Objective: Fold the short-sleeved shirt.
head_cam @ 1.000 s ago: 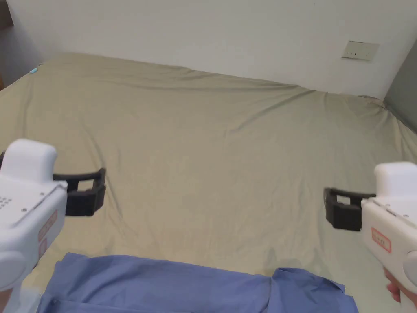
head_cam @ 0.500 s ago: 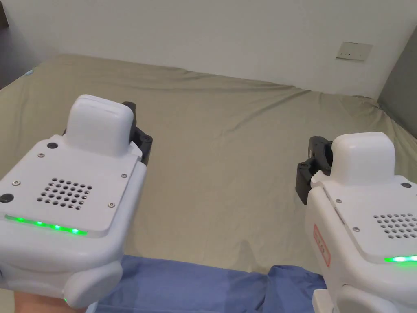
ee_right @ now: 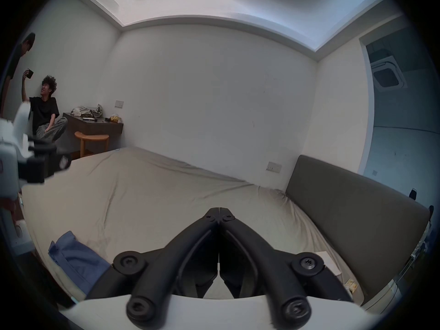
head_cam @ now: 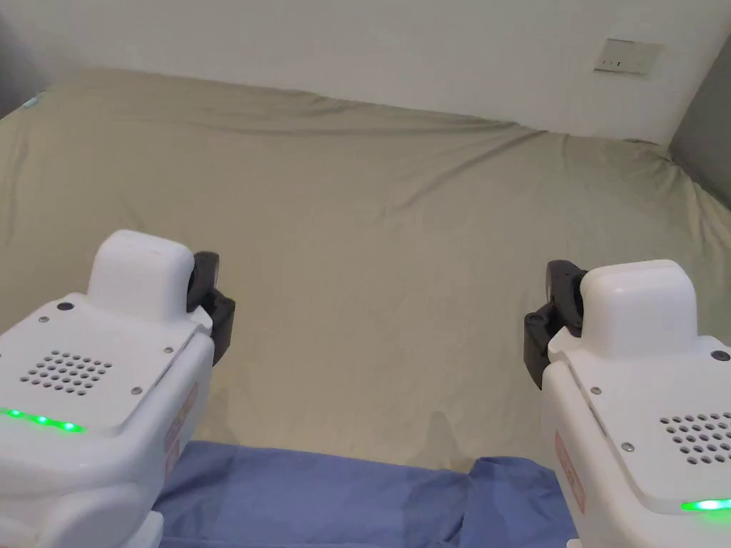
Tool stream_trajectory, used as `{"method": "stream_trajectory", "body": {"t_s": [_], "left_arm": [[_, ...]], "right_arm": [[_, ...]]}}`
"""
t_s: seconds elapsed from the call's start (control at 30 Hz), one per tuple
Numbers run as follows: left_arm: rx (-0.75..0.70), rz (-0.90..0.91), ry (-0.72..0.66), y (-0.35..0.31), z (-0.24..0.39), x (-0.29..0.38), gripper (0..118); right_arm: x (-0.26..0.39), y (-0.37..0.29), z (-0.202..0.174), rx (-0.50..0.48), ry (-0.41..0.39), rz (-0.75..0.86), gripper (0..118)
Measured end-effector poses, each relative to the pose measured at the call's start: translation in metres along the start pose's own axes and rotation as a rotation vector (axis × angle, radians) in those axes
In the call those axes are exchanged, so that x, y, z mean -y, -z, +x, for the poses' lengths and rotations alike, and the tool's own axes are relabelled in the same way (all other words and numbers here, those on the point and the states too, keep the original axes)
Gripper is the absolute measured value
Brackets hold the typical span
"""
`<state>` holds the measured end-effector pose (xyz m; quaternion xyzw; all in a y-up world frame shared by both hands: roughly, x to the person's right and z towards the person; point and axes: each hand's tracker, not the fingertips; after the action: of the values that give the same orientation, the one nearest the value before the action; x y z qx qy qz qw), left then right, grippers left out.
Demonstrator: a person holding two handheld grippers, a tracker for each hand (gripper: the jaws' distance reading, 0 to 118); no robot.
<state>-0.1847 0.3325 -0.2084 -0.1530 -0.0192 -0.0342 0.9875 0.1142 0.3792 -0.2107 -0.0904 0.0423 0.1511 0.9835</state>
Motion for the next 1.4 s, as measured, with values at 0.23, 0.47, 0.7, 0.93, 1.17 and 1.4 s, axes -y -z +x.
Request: {"method": "stream_trajectory", "body": {"t_s": [0.23,0.47,0.7,0.93,1.17,1.4], "left_arm": [[0.206,-0.527,-0.403,0.047,-0.105,0.152,0],[0.265,-0.615,-0.754,0.044,-0.200,0.223,112],[0.427,-0.578,-1.078,0.054,-0.242,0.251,112],[0.594,-0.540,-1.186,0.075,-0.215,0.262,111],[0.378,-0.678,-1.081,0.086,-0.184,0.261,8],[0.322,-0.670,-0.738,0.076,-0.166,0.215,8]], "right_arm": [[0.035,0.019,0.015,-0.082,0.052,-0.137,1],[0.040,0.026,0.029,-0.121,0.128,-0.195,1],[0.035,0.034,0.029,-0.135,0.166,-0.235,1],[0.029,0.032,0.029,-0.169,0.237,-0.254,1],[0.014,0.022,0.025,-0.165,0.213,-0.223,1],[0.005,0.009,0.026,-0.169,0.179,-0.197,1]]}}
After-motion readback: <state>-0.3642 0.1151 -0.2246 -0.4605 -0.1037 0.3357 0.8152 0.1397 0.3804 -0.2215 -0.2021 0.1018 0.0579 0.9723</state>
